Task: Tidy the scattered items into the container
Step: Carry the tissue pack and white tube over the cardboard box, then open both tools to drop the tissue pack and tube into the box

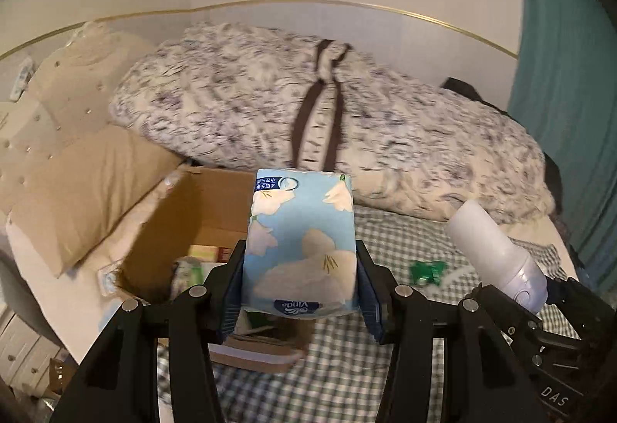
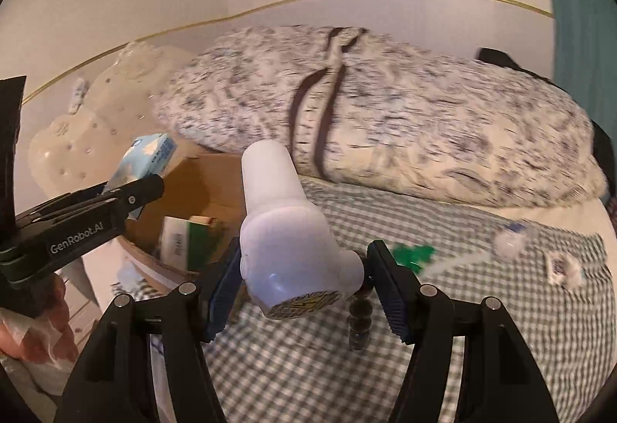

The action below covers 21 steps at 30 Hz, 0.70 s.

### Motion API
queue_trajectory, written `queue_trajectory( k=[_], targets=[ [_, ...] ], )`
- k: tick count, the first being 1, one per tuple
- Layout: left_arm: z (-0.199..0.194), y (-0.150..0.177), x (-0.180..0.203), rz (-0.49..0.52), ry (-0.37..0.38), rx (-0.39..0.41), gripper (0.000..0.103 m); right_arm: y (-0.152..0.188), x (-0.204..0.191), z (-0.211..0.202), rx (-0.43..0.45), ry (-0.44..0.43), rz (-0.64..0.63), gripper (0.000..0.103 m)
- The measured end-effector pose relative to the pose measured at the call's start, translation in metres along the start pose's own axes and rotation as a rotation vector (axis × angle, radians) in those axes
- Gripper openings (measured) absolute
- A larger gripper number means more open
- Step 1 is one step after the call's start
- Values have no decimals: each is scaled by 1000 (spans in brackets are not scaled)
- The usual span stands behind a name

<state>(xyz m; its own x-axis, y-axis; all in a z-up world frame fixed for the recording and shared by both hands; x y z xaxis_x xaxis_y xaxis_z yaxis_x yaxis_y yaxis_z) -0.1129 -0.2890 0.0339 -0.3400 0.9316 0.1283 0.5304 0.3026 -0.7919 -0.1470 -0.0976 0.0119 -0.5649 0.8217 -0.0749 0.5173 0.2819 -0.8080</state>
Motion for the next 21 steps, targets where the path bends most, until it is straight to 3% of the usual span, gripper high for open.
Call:
queue_trajectory(
  k=[12, 21],
  targets=[
    [60, 10, -103, -109, -79, -75, 52, -40, -108, 86, -57, -130, -125, 64],
    [96, 26, -128, -103, -102, -125, 52, -41, -143, 152, -119, -199, -139, 64]
  ],
)
Point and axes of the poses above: each gripper's, at about its wrist camera, not at the fingertips, and z roughly the way its jaws point, x to its right, y to its underside, the point moved 7 cm from there along z, roughly the way its jaws point, and after that the axes turned 3 degrees about -z, right-handed, at the moved point
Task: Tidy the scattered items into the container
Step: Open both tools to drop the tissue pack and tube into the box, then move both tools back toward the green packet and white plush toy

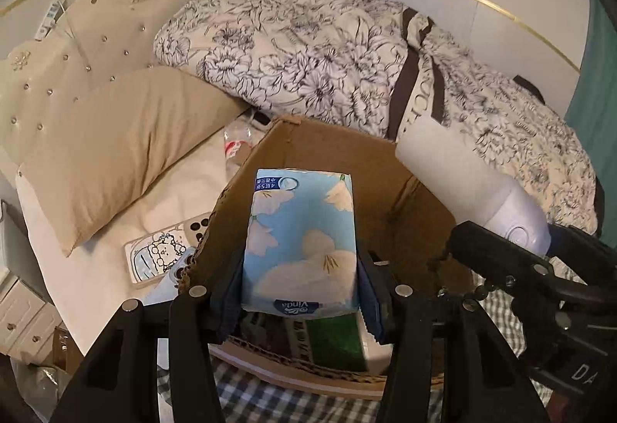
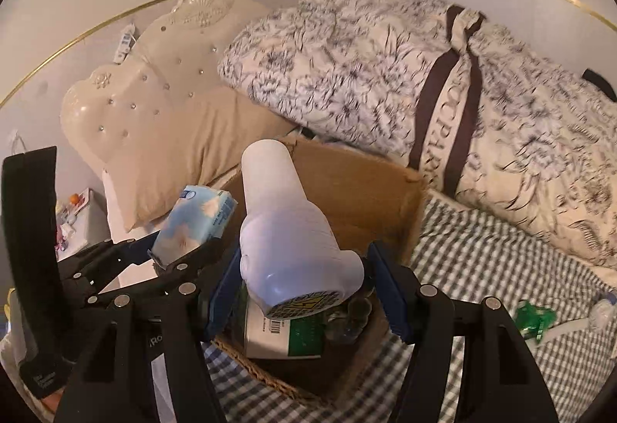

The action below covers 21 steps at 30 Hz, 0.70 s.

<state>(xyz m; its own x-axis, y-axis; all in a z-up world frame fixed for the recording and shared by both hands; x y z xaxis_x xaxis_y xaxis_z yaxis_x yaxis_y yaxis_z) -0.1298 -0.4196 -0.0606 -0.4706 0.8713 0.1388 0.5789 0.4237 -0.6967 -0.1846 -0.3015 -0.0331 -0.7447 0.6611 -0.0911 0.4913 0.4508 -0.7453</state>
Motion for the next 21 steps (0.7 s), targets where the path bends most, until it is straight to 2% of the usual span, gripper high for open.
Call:
queue_trajectory(
  k=[2, 3, 4, 5, 6, 7, 8, 14, 21],
  targets=[
    [6, 4, 1, 2, 11, -17, 54, 5, 2, 11, -14, -10, 9, 64],
    [7, 4, 2, 6, 8, -16, 59, 7, 3, 15, -18, -17, 9, 65],
    [8, 4, 4, 11, 5, -12, 64, 7, 2, 18, -16, -28, 0, 70],
    [8, 4, 7, 18, -2, -7, 82, 6, 0, 18, -6, -30, -11, 77],
    [6, 4, 9, 26, -19, 4, 96, 5, 0, 16, 16, -11, -21, 90],
    [4, 4, 11, 32, -28, 16, 97, 3, 1, 12, 45, 24, -27, 97],
    [3, 3, 14, 38, -28, 24, 97, 0, 2, 7, 70, 52, -32, 98],
    [-14, 3, 38, 65, -10, 37, 97, -6, 18, -23, 135, 68, 10, 98],
    [-55, 15, 95, 104, 37, 75, 103, 19, 74, -94, 181, 115, 130, 98]
  ],
)
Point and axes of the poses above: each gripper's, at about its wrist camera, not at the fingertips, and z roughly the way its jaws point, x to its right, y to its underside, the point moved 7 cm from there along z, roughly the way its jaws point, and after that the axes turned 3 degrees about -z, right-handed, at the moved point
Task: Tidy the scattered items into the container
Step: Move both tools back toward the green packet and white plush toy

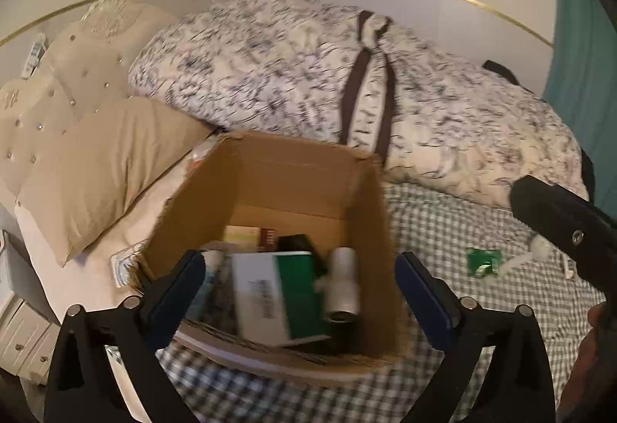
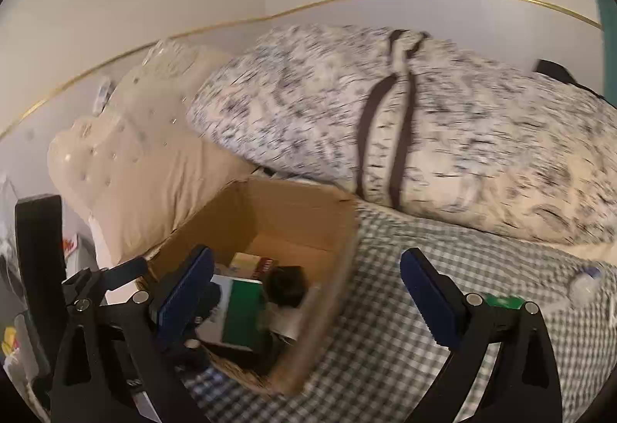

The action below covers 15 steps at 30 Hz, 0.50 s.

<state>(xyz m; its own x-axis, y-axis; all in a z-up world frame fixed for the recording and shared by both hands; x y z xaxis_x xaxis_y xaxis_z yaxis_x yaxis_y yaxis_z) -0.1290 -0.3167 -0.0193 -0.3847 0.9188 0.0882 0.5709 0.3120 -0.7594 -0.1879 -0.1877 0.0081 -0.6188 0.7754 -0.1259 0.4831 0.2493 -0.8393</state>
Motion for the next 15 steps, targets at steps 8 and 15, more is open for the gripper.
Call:
queue_trajectory(
  k=[8, 15],
  targets=[
    [-37, 29, 106, 56, 107, 10, 103, 40, 103, -99, 35, 141, 121, 98],
    [-44, 75, 195, 107, 175, -11, 103, 100, 205, -175, 26, 298, 202, 98]
  ],
)
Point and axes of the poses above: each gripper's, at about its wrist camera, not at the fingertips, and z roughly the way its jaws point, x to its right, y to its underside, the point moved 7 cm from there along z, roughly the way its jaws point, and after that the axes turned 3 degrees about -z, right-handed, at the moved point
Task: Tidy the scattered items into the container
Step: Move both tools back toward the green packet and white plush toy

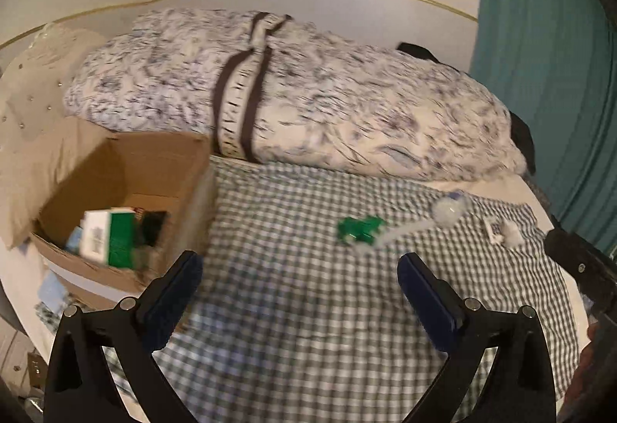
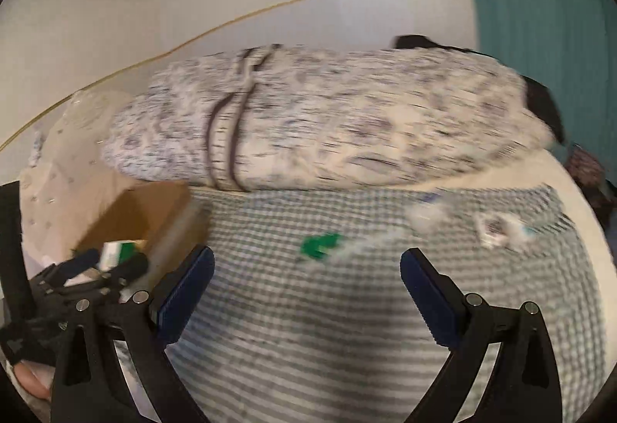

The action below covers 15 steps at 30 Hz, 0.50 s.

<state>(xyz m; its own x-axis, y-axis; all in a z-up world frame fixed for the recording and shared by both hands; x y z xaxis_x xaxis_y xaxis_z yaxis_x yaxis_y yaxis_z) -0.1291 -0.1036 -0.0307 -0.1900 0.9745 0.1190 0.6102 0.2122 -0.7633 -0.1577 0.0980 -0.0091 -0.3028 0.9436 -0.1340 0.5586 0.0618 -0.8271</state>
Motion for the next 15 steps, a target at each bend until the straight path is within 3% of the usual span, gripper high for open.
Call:
queue_trajectory(
  k=[8, 15],
  targets=[
    [45, 26, 52, 47, 0, -80, 103, 35, 129, -23, -3, 158, 120, 98],
    [100, 29, 67, 55, -23, -128, 103, 45, 195, -13, -22, 222, 164, 98]
  ],
)
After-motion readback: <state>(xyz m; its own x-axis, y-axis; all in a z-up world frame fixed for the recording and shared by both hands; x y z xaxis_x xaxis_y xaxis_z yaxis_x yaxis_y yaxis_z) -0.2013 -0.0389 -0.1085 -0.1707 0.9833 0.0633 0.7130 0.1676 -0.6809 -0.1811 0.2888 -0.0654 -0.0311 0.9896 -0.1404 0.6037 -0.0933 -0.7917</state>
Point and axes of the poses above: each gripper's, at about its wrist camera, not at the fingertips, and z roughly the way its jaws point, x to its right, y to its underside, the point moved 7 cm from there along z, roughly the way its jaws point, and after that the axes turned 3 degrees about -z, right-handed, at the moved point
